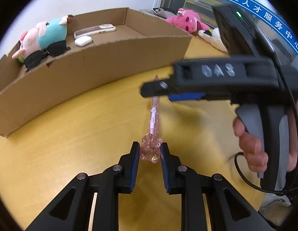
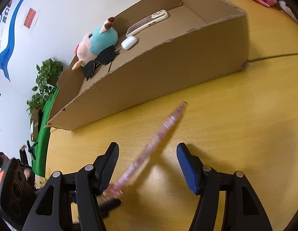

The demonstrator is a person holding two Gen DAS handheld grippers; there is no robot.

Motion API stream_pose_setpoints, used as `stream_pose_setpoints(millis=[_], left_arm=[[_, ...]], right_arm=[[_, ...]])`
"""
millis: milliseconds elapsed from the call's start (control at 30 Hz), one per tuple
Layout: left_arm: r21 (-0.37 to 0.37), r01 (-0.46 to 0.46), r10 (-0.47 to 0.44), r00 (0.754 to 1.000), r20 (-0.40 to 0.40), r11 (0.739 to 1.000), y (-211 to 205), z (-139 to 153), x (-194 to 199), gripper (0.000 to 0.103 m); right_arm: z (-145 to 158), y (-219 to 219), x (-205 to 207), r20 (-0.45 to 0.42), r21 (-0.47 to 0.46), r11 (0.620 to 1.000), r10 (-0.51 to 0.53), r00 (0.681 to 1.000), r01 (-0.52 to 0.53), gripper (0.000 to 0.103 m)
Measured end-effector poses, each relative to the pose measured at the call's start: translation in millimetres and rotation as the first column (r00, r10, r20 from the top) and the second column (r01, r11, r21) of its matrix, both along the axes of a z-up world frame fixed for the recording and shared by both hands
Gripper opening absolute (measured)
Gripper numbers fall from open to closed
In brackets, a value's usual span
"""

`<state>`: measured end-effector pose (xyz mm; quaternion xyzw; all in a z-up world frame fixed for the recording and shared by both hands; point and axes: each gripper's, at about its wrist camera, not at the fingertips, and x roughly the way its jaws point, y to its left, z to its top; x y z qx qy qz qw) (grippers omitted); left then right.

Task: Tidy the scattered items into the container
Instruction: 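Grasp the pink pen with the left gripper while the right gripper closes on it, then lift the pink pen and carry it over the box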

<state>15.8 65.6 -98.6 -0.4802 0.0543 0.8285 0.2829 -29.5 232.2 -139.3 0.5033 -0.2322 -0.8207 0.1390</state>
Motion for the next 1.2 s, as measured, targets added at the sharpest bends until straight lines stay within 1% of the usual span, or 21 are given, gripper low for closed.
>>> stream_pose_setpoints(millis=[33,67,100,167,233,333,433,533,733,900,967,1033,1100,1167,1200], left_arm=[[0.004,0.003,-0.003,1.000,0.005,1.000,1,-1,1,0.021],[0.001,0.003,-0.003,1.000,0.008,1.000,2,-2,2,0.021],[-0.006,0.002,-0.002,1.000,0.009,1.000,3,-4,3,0.021],[-0.015,0.005,-0.005,1.000,0.013,1.000,4,-6,4,0.021],[-0.006,0.004,-0.004,1.000,0.018,1.000,4,-7,5,0.021],[-0.003,0.009,-0.008,1.000,0.025,1.000,8,-9,8,0.021],[-0.005,0.010,-0.010,1.000,0.027,1.000,12,-10,13,0.021],[0.007,-0.016,0.016,0.999,0.043,1.000,10,-10,17,0.021],[0.041,-0.110,0.105,0.989,0.108,0.993,7,-11,13,0.020],[0.041,-0.138,0.133,0.984,0.117,0.990,7,-11,13,0.020],[0.032,-0.137,0.133,0.985,0.110,0.990,9,-11,15,0.021],[0.034,-0.138,0.134,0.984,0.114,0.990,7,-11,18,0.021],[0.034,-0.142,0.137,0.984,0.113,0.989,5,-10,22,0.020],[0.038,-0.146,0.142,0.985,0.096,0.989,2,-4,26,0.020],[0.042,-0.148,0.144,0.986,0.080,0.988,1,1,29,0.020]], right_arm=[[0,-2,-2,-0.004,-0.001,1.000,0.000,1.000,0.000,0.067],[0,-5,-6,-0.008,0.008,1.000,0.003,1.000,-0.003,0.064],[0,-7,-9,-0.008,0.028,1.000,0.004,1.000,-0.004,0.057],[-3,-10,-15,0.004,0.056,0.998,0.012,1.000,-0.012,0.016],[-6,-11,-17,0.006,0.048,0.998,0.029,1.000,-0.029,0.016],[-5,-15,-18,0.003,0.073,0.996,0.046,0.999,-0.046,0.015],[-5,-17,-15,0.006,0.072,0.996,0.048,0.999,-0.049,0.014],[-4,-20,-13,0.011,0.093,0.993,0.071,0.997,-0.072,0.014],[2,-37,-29,0.062,0.216,0.964,0.144,0.988,-0.154,0.015],[3,-58,-36,0.079,0.329,0.921,0.193,0.978,-0.208,0.016],[3,-63,-35,0.080,0.354,0.911,0.199,0.977,-0.214,0.015],[4,-66,-32,0.077,0.373,0.903,0.201,0.977,-0.215,0.015],[8,-67,-25,0.059,0.367,0.907,0.201,0.978,-0.209,0.014],[19,-68,-18,0.026,0.356,0.913,0.205,0.978,-0.201,0.014],[30,-68,-14,0.000,0.350,0.916,0.211,0.978,-0.197,0.014]])
